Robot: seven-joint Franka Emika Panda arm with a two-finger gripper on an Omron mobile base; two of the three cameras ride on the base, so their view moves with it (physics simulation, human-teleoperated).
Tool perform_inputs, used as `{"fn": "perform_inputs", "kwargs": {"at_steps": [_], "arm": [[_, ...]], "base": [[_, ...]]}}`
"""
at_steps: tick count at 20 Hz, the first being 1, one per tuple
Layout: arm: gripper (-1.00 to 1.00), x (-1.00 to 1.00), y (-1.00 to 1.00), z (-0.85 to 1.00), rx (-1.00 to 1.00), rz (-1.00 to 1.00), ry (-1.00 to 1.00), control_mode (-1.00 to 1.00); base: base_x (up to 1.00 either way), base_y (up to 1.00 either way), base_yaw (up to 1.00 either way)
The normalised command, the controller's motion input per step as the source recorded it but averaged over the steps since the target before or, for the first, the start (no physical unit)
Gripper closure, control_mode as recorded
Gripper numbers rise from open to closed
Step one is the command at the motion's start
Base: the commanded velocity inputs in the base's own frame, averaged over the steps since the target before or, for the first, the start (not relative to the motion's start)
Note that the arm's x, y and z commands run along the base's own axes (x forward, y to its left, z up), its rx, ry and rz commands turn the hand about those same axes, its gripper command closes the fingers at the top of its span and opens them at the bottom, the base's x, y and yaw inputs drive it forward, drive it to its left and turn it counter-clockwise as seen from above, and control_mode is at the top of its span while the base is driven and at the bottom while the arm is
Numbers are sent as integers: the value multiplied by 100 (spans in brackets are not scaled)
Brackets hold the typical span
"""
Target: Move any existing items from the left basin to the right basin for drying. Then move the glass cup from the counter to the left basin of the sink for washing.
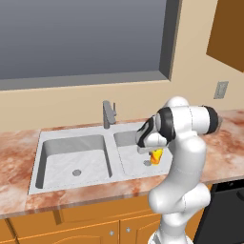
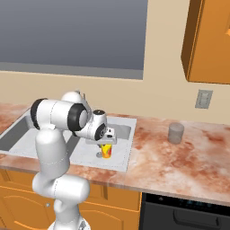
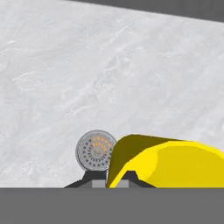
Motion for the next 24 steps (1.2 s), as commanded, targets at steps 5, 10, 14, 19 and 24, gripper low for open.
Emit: {"fn": "perform_inputs", "kwargs": {"at_steps": [5, 10, 14, 19, 24], "arm": [[100, 17, 6, -16, 0, 0, 9, -100], [-100, 4, 2, -6, 0, 0, 5, -100], [-100, -10, -5, 0, 1, -4, 0, -100], [-100, -32, -15, 0, 4, -6, 0, -100], [-100, -25, -7, 8, 2, -8, 0, -100]], "base": [[0, 0, 0], [0, 0, 0], [0, 0, 0], [0, 0, 0], [0, 0, 0]]}}
